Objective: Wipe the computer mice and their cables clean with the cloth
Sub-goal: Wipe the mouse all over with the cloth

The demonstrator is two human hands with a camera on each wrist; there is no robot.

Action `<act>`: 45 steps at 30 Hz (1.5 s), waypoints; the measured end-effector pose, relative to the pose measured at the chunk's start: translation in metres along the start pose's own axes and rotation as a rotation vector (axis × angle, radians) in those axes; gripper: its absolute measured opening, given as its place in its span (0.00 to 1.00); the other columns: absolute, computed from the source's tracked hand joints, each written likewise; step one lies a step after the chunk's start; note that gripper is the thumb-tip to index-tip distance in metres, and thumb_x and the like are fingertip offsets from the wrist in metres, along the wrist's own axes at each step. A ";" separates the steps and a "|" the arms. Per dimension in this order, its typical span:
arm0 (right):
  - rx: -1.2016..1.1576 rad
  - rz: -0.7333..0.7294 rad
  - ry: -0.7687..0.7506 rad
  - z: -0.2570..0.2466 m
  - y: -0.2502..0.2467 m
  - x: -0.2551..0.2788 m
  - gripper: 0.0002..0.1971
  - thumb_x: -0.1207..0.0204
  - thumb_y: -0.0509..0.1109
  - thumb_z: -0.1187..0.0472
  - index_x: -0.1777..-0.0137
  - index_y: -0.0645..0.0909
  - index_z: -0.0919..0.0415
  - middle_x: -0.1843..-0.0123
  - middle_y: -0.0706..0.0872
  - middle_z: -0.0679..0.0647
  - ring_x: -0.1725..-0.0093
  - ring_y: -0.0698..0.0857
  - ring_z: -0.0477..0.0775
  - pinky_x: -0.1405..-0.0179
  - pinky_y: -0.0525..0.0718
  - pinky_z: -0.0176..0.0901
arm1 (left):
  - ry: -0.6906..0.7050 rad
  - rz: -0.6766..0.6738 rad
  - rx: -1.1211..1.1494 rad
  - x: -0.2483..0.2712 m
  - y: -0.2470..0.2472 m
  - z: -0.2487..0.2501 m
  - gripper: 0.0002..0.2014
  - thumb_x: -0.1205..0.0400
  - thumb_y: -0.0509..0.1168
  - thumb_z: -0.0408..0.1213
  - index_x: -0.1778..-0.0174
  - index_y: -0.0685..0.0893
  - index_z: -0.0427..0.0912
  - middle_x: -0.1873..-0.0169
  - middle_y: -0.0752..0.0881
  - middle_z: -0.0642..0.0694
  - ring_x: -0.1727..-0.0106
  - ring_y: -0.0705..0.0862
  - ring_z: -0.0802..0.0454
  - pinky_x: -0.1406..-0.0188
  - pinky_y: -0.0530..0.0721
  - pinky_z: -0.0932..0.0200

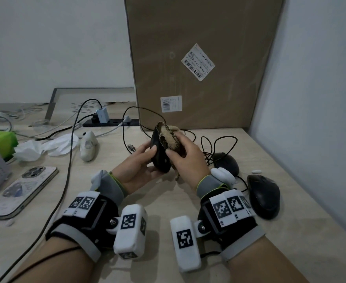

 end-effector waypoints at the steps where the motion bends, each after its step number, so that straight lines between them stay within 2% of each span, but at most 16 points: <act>1: -0.010 -0.037 -0.004 0.000 0.001 0.001 0.24 0.24 0.69 0.67 0.28 0.75 0.56 0.31 0.81 0.52 0.33 0.79 0.48 0.30 0.75 0.41 | 0.007 0.003 0.017 0.000 0.002 -0.001 0.22 0.17 0.59 0.36 0.25 0.72 0.42 0.35 0.80 0.36 0.42 0.85 0.39 0.45 0.87 0.45; 3: -0.036 -0.125 -0.010 0.000 0.006 0.002 0.22 0.25 0.70 0.66 0.31 0.77 0.56 0.32 0.81 0.52 0.32 0.79 0.48 0.29 0.76 0.42 | 0.056 0.053 0.057 -0.001 -0.001 0.002 0.21 0.17 0.60 0.35 0.27 0.73 0.39 0.38 0.83 0.36 0.44 0.85 0.39 0.49 0.88 0.48; 7: -0.019 -0.235 -0.053 0.001 0.017 0.006 0.20 0.31 0.77 0.63 0.41 0.77 0.51 0.36 0.80 0.54 0.38 0.80 0.50 0.35 0.78 0.41 | 0.137 0.160 0.085 -0.002 -0.012 0.012 0.24 0.21 0.67 0.36 0.29 0.73 0.39 0.53 0.86 0.41 0.57 0.82 0.46 0.61 0.87 0.57; 9: -0.008 -0.212 -0.047 0.005 0.018 0.006 0.25 0.36 0.81 0.58 0.42 0.73 0.50 0.38 0.80 0.55 0.38 0.81 0.52 0.36 0.80 0.46 | 0.124 0.143 0.068 -0.001 -0.010 0.011 0.30 0.25 0.70 0.36 0.26 0.70 0.37 0.49 0.85 0.39 0.56 0.85 0.45 0.60 0.87 0.55; 12: 0.002 -0.176 -0.016 0.011 0.017 0.004 0.35 0.42 0.79 0.50 0.34 0.70 0.49 0.37 0.80 0.52 0.37 0.80 0.51 0.36 0.80 0.49 | 0.069 0.013 0.002 0.001 0.005 0.005 0.29 0.24 0.67 0.36 0.27 0.71 0.34 0.40 0.82 0.32 0.49 0.88 0.43 0.56 0.90 0.50; 15: -0.016 -0.148 0.060 0.014 0.014 0.004 0.29 0.38 0.78 0.50 0.35 0.76 0.50 0.42 0.85 0.51 0.41 0.84 0.50 0.38 0.82 0.53 | 0.037 0.007 -0.080 0.002 0.011 0.000 0.27 0.22 0.68 0.41 0.28 0.73 0.35 0.36 0.83 0.34 0.44 0.87 0.45 0.54 0.88 0.55; 20: -0.067 -0.028 0.088 0.014 -0.003 0.000 0.18 0.29 0.76 0.54 0.39 0.81 0.52 0.47 0.88 0.47 0.46 0.85 0.45 0.49 0.79 0.32 | 0.030 0.106 -0.143 0.001 0.004 0.005 0.15 0.15 0.56 0.50 0.36 0.79 0.53 0.54 0.83 0.48 0.55 0.82 0.55 0.47 0.77 0.57; 23: -0.063 0.022 0.128 0.015 -0.006 -0.001 0.14 0.31 0.77 0.50 0.49 0.83 0.51 0.54 0.90 0.46 0.52 0.87 0.44 0.52 0.82 0.36 | 0.037 0.086 -0.118 0.003 0.007 0.006 0.16 0.15 0.57 0.43 0.31 0.77 0.54 0.46 0.85 0.46 0.49 0.83 0.51 0.48 0.77 0.57; 27: -0.034 0.017 0.168 0.018 -0.002 -0.001 0.15 0.33 0.77 0.44 0.53 0.86 0.53 0.58 0.91 0.49 0.55 0.88 0.47 0.50 0.85 0.45 | 0.086 0.119 -0.106 0.001 0.007 0.008 0.20 0.15 0.58 0.37 0.25 0.72 0.43 0.33 0.82 0.37 0.37 0.83 0.42 0.39 0.82 0.52; 31: -0.046 0.043 0.164 0.020 -0.003 -0.001 0.12 0.29 0.75 0.50 0.48 0.84 0.51 0.52 0.90 0.46 0.49 0.87 0.47 0.46 0.83 0.42 | 0.137 0.212 -0.062 -0.001 0.001 0.011 0.19 0.15 0.59 0.35 0.28 0.74 0.36 0.39 0.85 0.37 0.45 0.86 0.47 0.46 0.86 0.57; 33: -0.046 0.036 0.187 0.021 -0.001 -0.001 0.12 0.25 0.72 0.53 0.44 0.83 0.55 0.49 0.88 0.48 0.45 0.86 0.48 0.45 0.81 0.40 | 0.142 0.243 -0.045 -0.001 -0.002 0.012 0.18 0.15 0.59 0.35 0.29 0.75 0.37 0.45 0.87 0.39 0.47 0.87 0.47 0.48 0.87 0.57; 36: -0.047 -0.051 0.207 0.020 0.006 0.001 0.13 0.21 0.67 0.54 0.42 0.83 0.60 0.43 0.88 0.54 0.41 0.85 0.53 0.36 0.82 0.51 | 0.147 0.269 -0.035 0.000 -0.003 0.014 0.16 0.15 0.59 0.33 0.31 0.77 0.39 0.49 0.89 0.41 0.51 0.88 0.47 0.55 0.90 0.56; 38: -0.099 -0.150 0.151 0.013 0.013 0.003 0.16 0.19 0.65 0.58 0.33 0.79 0.53 0.30 0.81 0.51 0.28 0.75 0.48 0.24 0.71 0.49 | 0.147 0.271 -0.044 0.000 -0.003 0.013 0.17 0.16 0.60 0.31 0.31 0.77 0.41 0.49 0.89 0.41 0.52 0.89 0.47 0.59 0.90 0.56; 40: -0.094 -0.252 0.085 0.008 0.017 0.005 0.20 0.19 0.65 0.59 0.26 0.74 0.51 0.19 0.65 0.44 0.21 0.56 0.38 0.18 0.55 0.42 | 0.126 0.257 -0.087 0.001 -0.004 0.012 0.17 0.16 0.61 0.33 0.30 0.78 0.42 0.46 0.88 0.40 0.50 0.88 0.47 0.58 0.90 0.55; 42: -0.067 -0.299 0.062 0.007 0.018 0.005 0.21 0.19 0.65 0.53 0.26 0.73 0.48 0.17 0.57 0.39 0.21 0.48 0.34 0.18 0.50 0.42 | 0.095 0.221 -0.146 0.002 -0.002 0.010 0.17 0.16 0.61 0.34 0.31 0.79 0.43 0.41 0.87 0.39 0.45 0.87 0.46 0.52 0.89 0.53; 45: 0.033 -0.289 0.041 0.008 0.017 0.003 0.22 0.21 0.63 0.44 0.26 0.73 0.43 0.16 0.54 0.37 0.17 0.45 0.41 0.16 0.48 0.52 | 0.055 0.135 -0.197 0.006 0.007 0.008 0.15 0.15 0.59 0.34 0.34 0.81 0.43 0.41 0.87 0.39 0.43 0.87 0.46 0.47 0.87 0.49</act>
Point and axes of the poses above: each hand's wrist, its own x-axis away from the middle knuckle, its own y-axis out of the palm, z = x × y, the point moved 4 cm from there along -x, towards the middle knuckle
